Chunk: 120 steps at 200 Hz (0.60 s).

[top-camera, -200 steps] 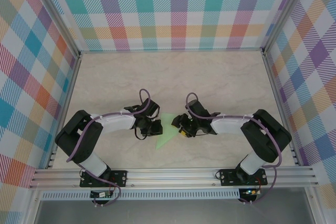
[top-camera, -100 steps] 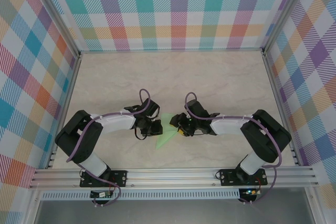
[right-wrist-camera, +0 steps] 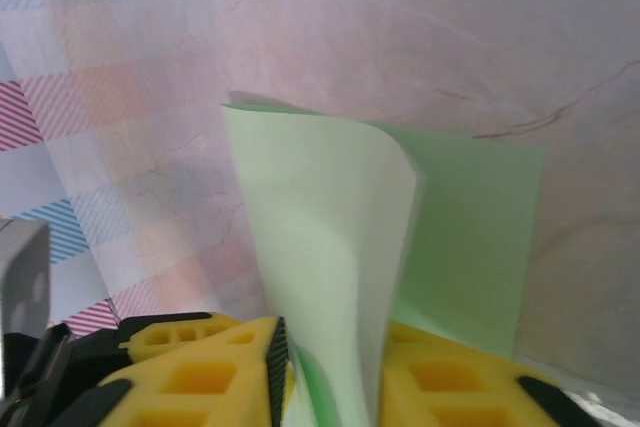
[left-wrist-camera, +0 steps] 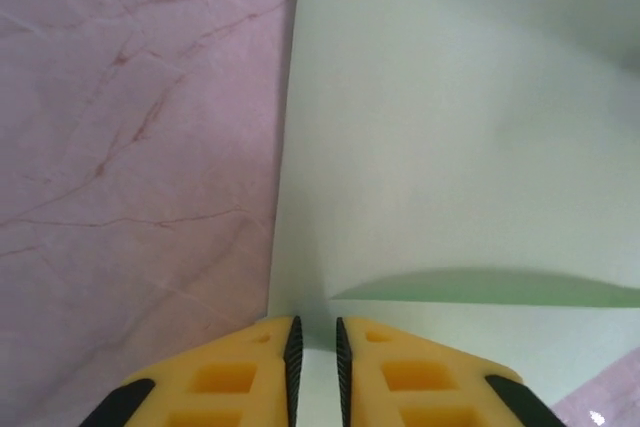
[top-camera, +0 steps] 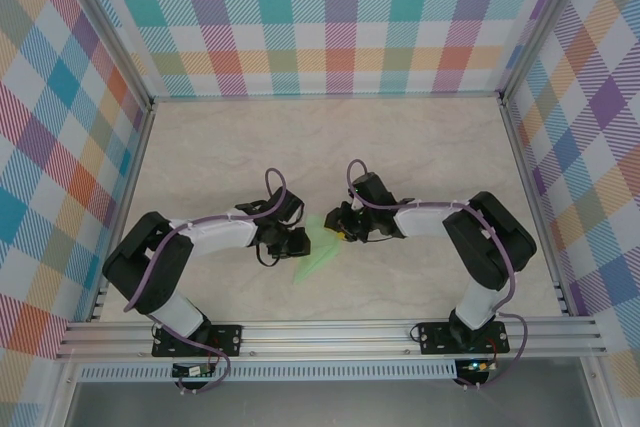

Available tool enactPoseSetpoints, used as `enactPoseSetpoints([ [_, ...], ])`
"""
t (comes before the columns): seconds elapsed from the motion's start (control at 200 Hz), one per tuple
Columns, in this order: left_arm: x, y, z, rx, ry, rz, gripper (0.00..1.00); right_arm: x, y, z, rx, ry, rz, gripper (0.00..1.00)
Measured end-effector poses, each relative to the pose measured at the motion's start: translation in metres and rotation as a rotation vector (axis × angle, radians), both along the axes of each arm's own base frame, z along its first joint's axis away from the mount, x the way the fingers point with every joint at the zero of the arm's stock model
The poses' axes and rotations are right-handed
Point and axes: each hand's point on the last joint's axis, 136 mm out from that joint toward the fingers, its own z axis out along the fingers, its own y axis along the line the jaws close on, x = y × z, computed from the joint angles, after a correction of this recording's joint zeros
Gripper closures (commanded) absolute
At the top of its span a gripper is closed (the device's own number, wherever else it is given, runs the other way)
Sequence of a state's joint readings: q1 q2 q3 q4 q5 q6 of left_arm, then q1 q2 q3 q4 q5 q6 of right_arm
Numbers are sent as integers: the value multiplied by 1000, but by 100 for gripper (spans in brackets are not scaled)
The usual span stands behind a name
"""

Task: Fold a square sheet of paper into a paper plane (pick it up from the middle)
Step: Fourth fold the wing at the center of the table.

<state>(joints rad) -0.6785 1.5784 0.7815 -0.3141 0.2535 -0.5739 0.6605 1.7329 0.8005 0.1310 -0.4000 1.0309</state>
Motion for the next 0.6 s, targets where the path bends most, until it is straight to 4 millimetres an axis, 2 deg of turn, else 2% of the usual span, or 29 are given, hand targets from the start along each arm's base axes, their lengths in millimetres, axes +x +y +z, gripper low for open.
enactPoseSetpoints([
  [0.09,4,2,9,-2,-36,9,65,-1,-1,0,0,4,17,84],
  [0.195,8,1,34,-44,-110,17,57,-2,2,3,11,7,31,88],
  [0.295,9,2,65,-98,-203,24,52,-4,3,5,21,12,39,86],
  [0.395,1,1,84,-112,-282,10,49,-4,5,7,28,15,44,83],
  [0.485,-14,-2,86,-81,-326,-25,45,-3,6,9,33,15,45,80],
  [0.6,-35,-11,75,-16,-354,-83,41,-3,7,12,35,16,46,76],
])
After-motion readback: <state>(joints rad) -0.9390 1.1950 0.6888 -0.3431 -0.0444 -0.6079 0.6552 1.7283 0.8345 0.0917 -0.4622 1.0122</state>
